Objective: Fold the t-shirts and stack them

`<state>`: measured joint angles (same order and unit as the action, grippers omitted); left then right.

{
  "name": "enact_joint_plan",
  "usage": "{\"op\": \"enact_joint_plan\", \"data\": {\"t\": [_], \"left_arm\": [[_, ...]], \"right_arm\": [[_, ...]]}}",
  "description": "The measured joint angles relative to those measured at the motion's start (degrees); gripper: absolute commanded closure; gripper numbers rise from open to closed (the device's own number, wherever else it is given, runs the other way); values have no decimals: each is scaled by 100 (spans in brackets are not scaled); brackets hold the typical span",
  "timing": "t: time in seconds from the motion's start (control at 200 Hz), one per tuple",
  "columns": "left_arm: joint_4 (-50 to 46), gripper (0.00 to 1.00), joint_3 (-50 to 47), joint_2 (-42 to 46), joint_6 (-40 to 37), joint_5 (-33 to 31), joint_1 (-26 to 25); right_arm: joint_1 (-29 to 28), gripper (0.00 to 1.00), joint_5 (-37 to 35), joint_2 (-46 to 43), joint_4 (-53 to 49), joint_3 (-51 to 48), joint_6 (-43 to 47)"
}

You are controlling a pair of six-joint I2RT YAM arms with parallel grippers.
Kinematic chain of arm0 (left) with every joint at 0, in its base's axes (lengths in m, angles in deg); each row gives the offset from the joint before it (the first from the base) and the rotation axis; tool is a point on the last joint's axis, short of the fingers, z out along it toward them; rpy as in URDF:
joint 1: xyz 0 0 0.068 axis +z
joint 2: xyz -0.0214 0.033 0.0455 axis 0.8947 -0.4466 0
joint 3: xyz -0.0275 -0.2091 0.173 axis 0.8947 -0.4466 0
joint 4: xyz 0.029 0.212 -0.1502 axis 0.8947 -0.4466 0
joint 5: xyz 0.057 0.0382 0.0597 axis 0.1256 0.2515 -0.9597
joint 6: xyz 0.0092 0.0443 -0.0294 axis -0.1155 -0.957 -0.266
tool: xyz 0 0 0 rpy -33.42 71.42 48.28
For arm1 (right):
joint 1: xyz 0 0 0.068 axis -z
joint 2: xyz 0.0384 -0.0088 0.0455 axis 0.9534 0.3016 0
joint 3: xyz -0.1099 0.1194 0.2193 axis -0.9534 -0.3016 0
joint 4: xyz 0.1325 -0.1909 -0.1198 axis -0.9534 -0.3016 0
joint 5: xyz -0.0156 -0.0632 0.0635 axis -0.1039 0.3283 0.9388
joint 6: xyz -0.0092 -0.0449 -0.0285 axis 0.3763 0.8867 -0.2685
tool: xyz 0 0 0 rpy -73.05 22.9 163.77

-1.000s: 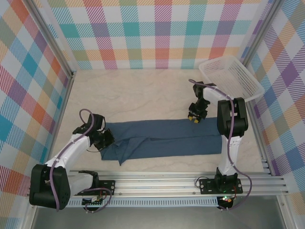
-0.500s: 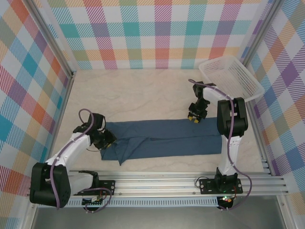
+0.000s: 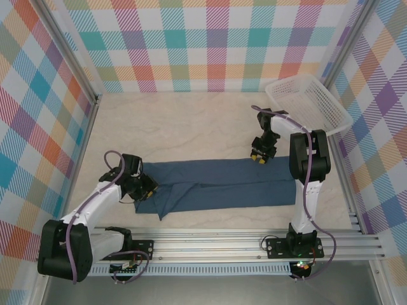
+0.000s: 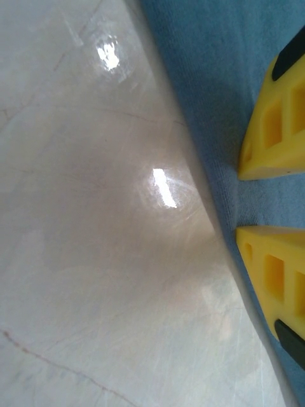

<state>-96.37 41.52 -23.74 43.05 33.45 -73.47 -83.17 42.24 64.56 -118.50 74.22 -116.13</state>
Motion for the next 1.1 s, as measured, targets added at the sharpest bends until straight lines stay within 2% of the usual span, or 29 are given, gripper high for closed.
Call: {"op": "enact_joint_plan", "data": {"t": [0.18,0.4,0.815,1.1], "left_arm": [[181,100,28,-304,61,-7,-11],[-35,100,507,-437,101,-46,-11],[-754,100,1902,-1836,199,85,258],[-938,100,2343,-2308,48,103,415]], "right_arm": [[0,73,0,0,0,2,0],[0,73,0,33,-42,44,0],[0,73,7,35,-42,46,2],[0,73,17,59,-72,76,2]]}}
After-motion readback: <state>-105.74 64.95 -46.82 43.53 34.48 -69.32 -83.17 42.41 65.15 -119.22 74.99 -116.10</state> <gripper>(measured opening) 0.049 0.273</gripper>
